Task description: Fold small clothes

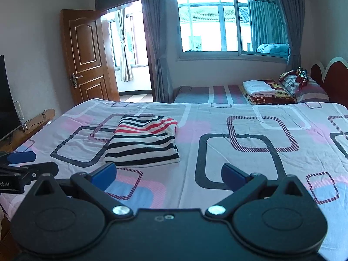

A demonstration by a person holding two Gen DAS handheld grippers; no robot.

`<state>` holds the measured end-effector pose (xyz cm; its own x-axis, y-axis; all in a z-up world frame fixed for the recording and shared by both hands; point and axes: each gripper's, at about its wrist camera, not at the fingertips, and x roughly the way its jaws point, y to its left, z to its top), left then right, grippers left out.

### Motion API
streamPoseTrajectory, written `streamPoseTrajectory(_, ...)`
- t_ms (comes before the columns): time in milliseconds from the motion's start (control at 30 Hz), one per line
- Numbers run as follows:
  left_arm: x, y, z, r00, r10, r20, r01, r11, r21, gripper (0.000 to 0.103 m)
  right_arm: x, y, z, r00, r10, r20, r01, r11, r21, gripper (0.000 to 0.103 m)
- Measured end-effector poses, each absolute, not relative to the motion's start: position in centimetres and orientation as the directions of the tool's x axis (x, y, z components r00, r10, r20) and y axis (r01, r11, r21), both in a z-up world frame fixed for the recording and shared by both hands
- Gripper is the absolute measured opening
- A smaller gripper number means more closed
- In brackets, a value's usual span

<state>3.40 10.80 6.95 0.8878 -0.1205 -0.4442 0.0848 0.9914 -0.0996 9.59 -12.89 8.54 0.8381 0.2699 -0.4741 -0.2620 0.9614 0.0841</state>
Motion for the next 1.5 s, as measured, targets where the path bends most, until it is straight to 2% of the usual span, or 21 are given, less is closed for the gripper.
streamPoseTrajectory(1500,3.57,10.31,6.7,0.893,-0.119,-0.434,0.104,0.993,-0.058,0.103,9.52,-13.24,8.27,0.842,0.264,-0.471,-0.269,0.961,0.058,0.102)
